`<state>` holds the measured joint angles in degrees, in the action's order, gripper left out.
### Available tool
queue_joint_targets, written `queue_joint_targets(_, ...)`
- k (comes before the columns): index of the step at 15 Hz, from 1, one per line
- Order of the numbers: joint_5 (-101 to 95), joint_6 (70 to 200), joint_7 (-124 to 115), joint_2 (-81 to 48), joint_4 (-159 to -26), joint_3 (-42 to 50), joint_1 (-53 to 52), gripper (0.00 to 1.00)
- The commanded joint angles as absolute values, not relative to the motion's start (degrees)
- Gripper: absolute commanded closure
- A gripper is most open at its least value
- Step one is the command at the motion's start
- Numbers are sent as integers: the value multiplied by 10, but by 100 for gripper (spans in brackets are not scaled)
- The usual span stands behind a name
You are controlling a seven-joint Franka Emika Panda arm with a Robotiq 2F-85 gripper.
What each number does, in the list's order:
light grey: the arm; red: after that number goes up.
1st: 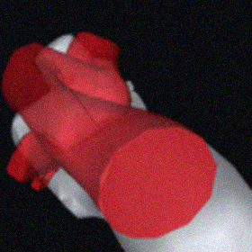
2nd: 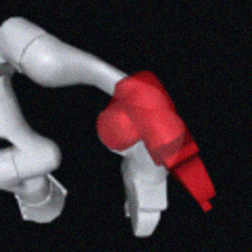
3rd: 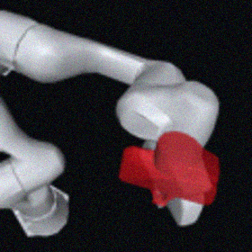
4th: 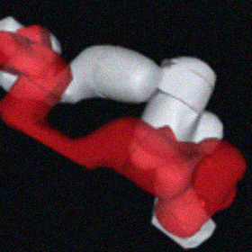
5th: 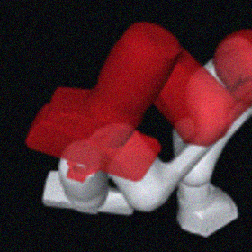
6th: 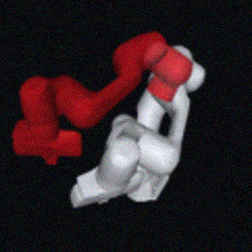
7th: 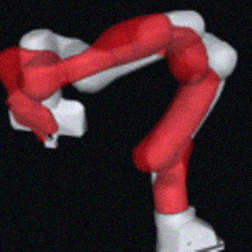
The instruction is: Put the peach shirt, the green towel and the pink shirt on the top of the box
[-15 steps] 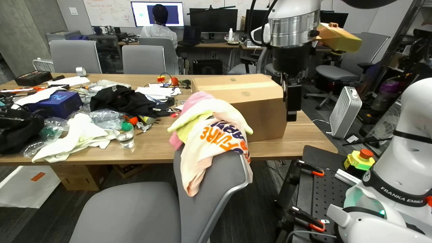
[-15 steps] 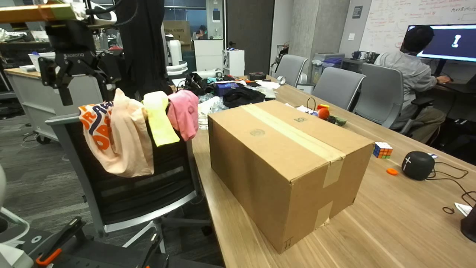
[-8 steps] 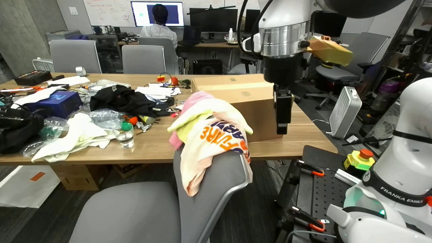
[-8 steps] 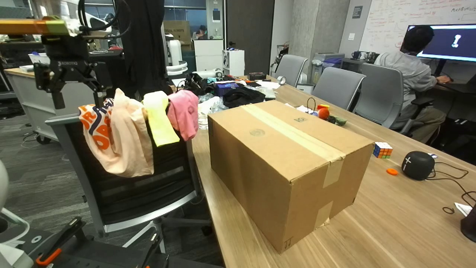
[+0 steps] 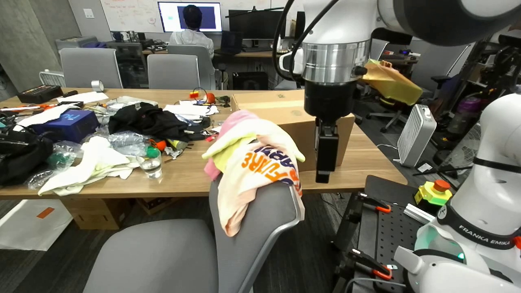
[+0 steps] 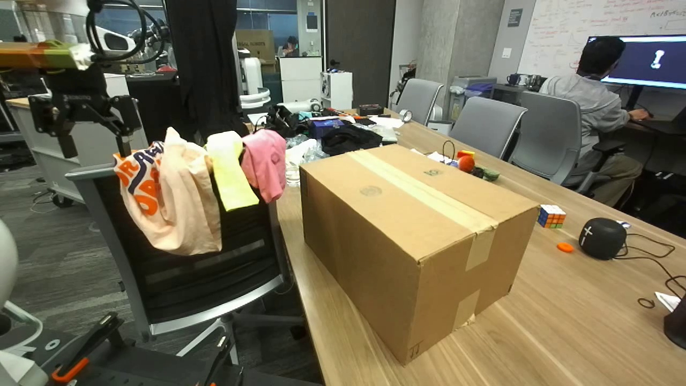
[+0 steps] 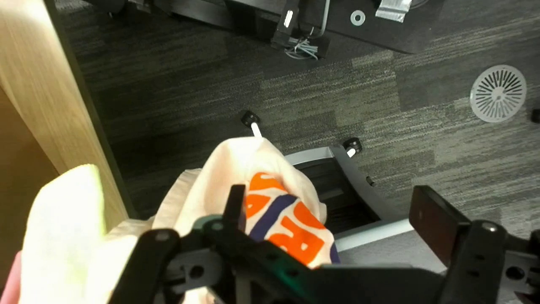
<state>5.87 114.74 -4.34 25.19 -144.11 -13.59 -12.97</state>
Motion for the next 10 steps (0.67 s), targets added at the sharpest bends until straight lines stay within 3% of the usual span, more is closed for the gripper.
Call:
queue_joint_targets(1,45,1211,-66,250,-1447,-158,-139,0)
queue_joint_targets(10,-43,1340,-123,246,-1471,-189,-122,0)
